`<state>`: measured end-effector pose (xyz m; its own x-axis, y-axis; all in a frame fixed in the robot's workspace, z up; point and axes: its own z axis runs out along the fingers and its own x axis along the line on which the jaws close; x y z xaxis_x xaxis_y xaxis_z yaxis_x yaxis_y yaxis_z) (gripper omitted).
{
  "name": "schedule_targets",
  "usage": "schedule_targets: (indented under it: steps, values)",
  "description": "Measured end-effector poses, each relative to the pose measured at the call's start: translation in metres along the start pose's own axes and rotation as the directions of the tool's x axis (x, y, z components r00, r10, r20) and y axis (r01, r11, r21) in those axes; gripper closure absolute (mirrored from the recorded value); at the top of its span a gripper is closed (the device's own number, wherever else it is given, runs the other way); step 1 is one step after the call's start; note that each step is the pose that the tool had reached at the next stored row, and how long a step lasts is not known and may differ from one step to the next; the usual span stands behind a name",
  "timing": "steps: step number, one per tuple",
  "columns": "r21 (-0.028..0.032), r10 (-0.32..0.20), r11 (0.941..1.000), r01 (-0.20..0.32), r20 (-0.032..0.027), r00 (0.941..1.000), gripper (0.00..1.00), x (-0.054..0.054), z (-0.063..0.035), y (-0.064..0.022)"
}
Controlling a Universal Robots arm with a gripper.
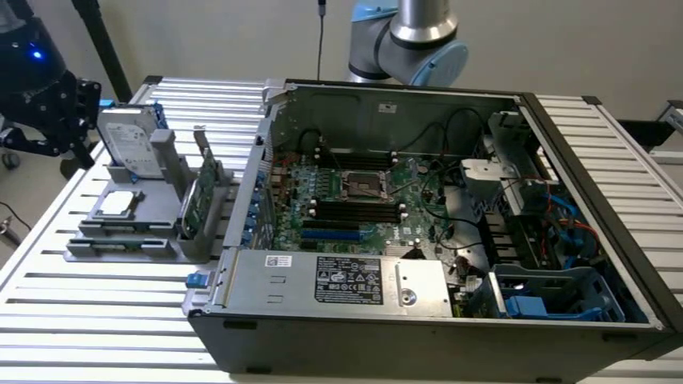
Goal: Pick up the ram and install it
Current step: 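Pick up the ram and move it above insertion slot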
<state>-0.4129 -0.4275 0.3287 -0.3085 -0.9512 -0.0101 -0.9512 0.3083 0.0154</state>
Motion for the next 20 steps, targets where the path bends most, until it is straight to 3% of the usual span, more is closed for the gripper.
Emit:
schedule_targets:
  steps: [6, 20]
  values:
    - [0.0008, -0.100, 0.9950, 0.100, -0.0022, 0.9950, 0.89, 0.000, 0.0048, -0.0001]
    - [0.0000, -0.239, 0.9711, 0.239, -0.0077, 0.9710, 0.89, -0.002, 0.0168, -0.0071]
